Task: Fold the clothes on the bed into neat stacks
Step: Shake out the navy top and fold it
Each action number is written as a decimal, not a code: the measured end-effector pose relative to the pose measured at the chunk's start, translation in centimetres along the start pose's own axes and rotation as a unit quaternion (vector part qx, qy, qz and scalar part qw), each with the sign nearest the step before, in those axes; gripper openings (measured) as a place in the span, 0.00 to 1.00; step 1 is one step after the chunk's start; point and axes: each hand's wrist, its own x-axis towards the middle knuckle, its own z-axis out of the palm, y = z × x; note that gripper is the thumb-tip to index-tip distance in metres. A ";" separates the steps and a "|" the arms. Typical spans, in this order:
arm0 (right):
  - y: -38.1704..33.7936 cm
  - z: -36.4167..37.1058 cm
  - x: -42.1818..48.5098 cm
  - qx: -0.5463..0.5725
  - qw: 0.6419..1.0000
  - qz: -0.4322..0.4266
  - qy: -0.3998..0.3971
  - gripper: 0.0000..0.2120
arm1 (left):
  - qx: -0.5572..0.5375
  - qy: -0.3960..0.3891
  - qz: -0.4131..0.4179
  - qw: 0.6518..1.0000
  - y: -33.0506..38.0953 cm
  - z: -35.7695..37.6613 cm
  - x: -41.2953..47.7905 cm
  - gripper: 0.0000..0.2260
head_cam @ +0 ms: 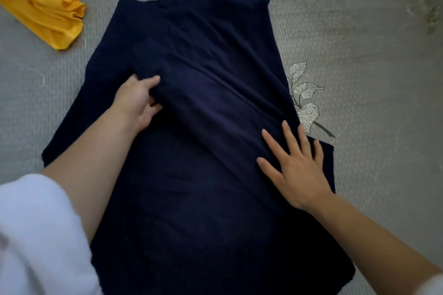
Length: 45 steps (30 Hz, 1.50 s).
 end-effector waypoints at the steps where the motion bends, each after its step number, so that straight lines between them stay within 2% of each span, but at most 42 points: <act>1: -0.4 0.0 0.1 -0.014 1.000 0.006 -0.001 0.33 | 0.064 0.020 0.008 0.998 0.0 -0.5 0.1 0.15; 2: -1.1 0.1 0.2 -0.023 1.000 0.004 0.005 0.34 | 0.112 0.043 0.029 0.992 -0.2 -1.0 0.0 0.16; 4: -3.2 0.1 0.2 -0.019 0.999 -0.028 0.028 0.35 | 0.214 0.098 0.128 0.964 -0.4 -2.8 -0.9 0.19; 7: -7.2 0.3 0.9 -0.006 0.993 -0.111 0.042 0.34 | 0.366 0.171 0.275 0.872 -0.6 -6.9 -2.8 0.17; 9: -9.9 0.5 2.0 -0.009 0.986 -0.159 0.041 0.33 | 0.414 0.246 0.296 0.825 -0.6 -10.2 -3.1 0.16; 11: -12.6 0.9 3.2 -0.019 0.979 -0.199 0.045 0.33 | 0.440 0.330 0.226 0.804 -0.1 -13.3 -2.9 0.17; 12: -13.8 1.1 3.8 -0.027 0.975 -0.217 0.050 0.33 | 0.439 0.352 0.171 0.809 0.1 -14.5 -2.7 0.18; 14: -15.6 1.3 5.1 -0.043 0.969 -0.236 0.057 0.33 | 0.394 0.330 0.098 0.852 0.2 -16.1 -2.6 0.20; 15: -16.2 1.4 5.8 -0.052 0.969 -0.234 0.054 0.33 | 0.362 0.298 0.093 0.878 0.1 -16.5 -2.6 0.19; 17: -16.5 1.7 6.8 -0.074 0.972 -0.219 0.032 0.32 | 0.338 0.232 0.100 0.907 0.3 -16.5 -2.6 0.16; 20: -16.3 1.3 7.8 -0.079 0.971 -0.222 0.034 0.32 | 0.335 0.165 0.102 0.922 1.2 -15.5 -1.6 0.14; 23: -15.8 -0.3 9.6 -0.044 0.970 -0.212 0.111 0.30 | 0.321 0.152 0.126 0.926 2.8 -13.7 0.1 0.14; 25: -14.7 -1.4 11.9 -0.021 0.978 -0.155 0.139 0.29 | 0.321 0.133 0.127 0.929 3.8 -12.3 1.4 0.12; 28: -11.9 -2.8 15.2 0.013 0.993 -0.042 0.112 0.30 | 0.306 0.099 0.118 0.940 5.4 -10.2 3.5 0.11; 30: -10.5 -3.5 16.5 -0.005 0.994 -0.040 0.100 0.29 | 0.270 0.079 0.097 0.955 6.4 -8.7 4.7 0.12; 32: -9.5 -4.4 17.5 -0.002 0.990 -0.065 0.123 0.27 | 0.197 0.040 0.065 0.977 7.5 -7.3 5.7 0.12; 34: -8.7 -5.5 18.7 0.073 0.982 -0.046 0.165 0.25 | 0.148 -0.006 0.007 0.989 8.4 -6.3 6.3 0.12; 36: -7.8 -7.1 20.2 0.185 0.961 0.020 0.207 0.24 | 0.162 -0.055 -0.065 0.983 9.2 -5.9 6.5 0.12; 38: -6.7 -8.8 22.0 0.283 0.930 0.103 0.213 0.26 | 0.183 -0.085 -0.102 0.974 9.8 -5.6 6.9 0.10; 40: -5.7 -10.4 23.9 0.336 0.907 0.159 0.196 0.25 | 0.185 -0.097 -0.099 0.973 10.5 -5.2 7.3 0.08; 42: -5.2 -11.4 25.6 0.383 0.893 0.173 0.157 0.19 | 0.169 -0.114 -0.091 0.975 11.0 -4.7 7.7 0.07; 45: -5.1 -12.3 27.6 0.444 0.869 0.192 0.104 0.17 | 0.138 -0.156 -0.083 0.975 11.5 -3.9 8.3 0.10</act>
